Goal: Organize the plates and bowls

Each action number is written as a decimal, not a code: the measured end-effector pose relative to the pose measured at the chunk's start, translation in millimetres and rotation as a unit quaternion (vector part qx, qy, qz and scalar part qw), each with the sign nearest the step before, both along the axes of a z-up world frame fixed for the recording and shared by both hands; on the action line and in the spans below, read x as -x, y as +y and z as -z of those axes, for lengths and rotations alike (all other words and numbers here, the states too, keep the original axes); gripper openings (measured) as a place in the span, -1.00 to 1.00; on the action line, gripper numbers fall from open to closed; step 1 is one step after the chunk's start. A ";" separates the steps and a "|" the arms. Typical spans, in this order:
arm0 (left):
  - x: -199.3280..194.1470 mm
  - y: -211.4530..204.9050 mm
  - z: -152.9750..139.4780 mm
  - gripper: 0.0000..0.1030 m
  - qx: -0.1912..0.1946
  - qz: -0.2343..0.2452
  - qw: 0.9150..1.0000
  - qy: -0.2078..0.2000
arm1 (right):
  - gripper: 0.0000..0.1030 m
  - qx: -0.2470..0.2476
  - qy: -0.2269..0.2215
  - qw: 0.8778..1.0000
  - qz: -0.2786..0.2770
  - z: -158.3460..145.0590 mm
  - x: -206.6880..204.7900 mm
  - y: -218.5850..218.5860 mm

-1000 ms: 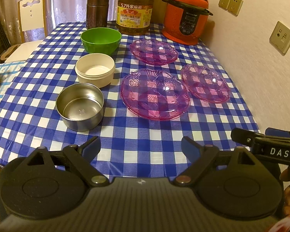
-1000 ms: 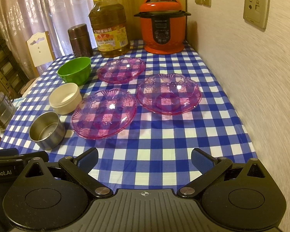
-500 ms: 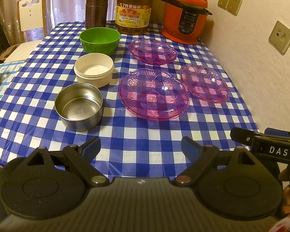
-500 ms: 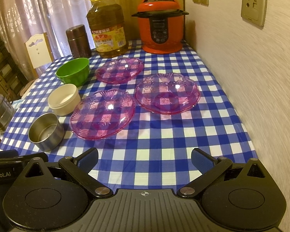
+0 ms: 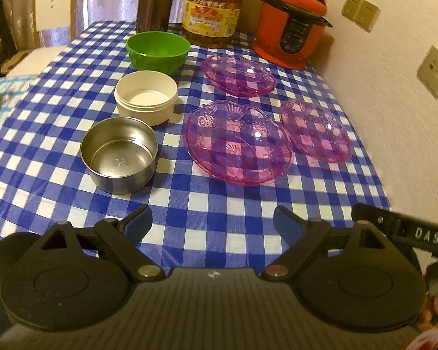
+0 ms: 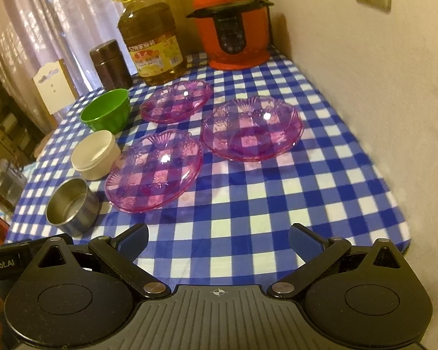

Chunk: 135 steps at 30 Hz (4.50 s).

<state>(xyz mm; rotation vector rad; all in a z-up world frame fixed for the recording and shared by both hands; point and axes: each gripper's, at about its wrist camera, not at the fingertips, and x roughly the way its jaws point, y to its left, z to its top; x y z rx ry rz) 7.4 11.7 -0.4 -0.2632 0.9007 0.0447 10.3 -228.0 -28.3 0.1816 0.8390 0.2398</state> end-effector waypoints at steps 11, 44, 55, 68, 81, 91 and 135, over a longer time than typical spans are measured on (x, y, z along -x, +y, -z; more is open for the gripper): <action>-44.1 39.3 29.8 0.69 0.078 -0.058 0.995 -0.010 | 0.98 -0.045 0.004 0.999 0.022 17.4 -34.3 2.2; -116.3 50.9 94.6 -0.49 0.111 -0.076 0.991 0.005 | -0.18 -0.093 0.047 0.994 0.019 79.2 -118.4 37.7; -118.0 49.8 92.3 -0.81 0.091 -0.068 0.993 0.013 | -0.74 -0.095 0.047 0.994 0.009 81.1 -122.1 40.8; -102.0 30.7 43.5 -0.81 0.074 -0.038 0.996 -0.028 | -0.74 -0.109 0.010 0.994 0.006 49.2 -98.9 24.6; -153.5 -39.6 31.5 -0.81 0.091 0.029 0.994 -0.045 | -0.74 -0.099 -0.026 0.992 0.069 26.6 -110.7 -41.2; -188.5 -70.7 47.8 -0.81 0.097 0.046 0.994 -0.031 | -0.74 -0.096 -0.025 0.990 0.103 42.2 -140.4 -75.8; -217.5 -104.1 74.5 -0.39 -0.023 0.097 0.995 -0.019 | -0.18 -0.057 -0.013 0.989 0.133 75.5 -174.6 -85.1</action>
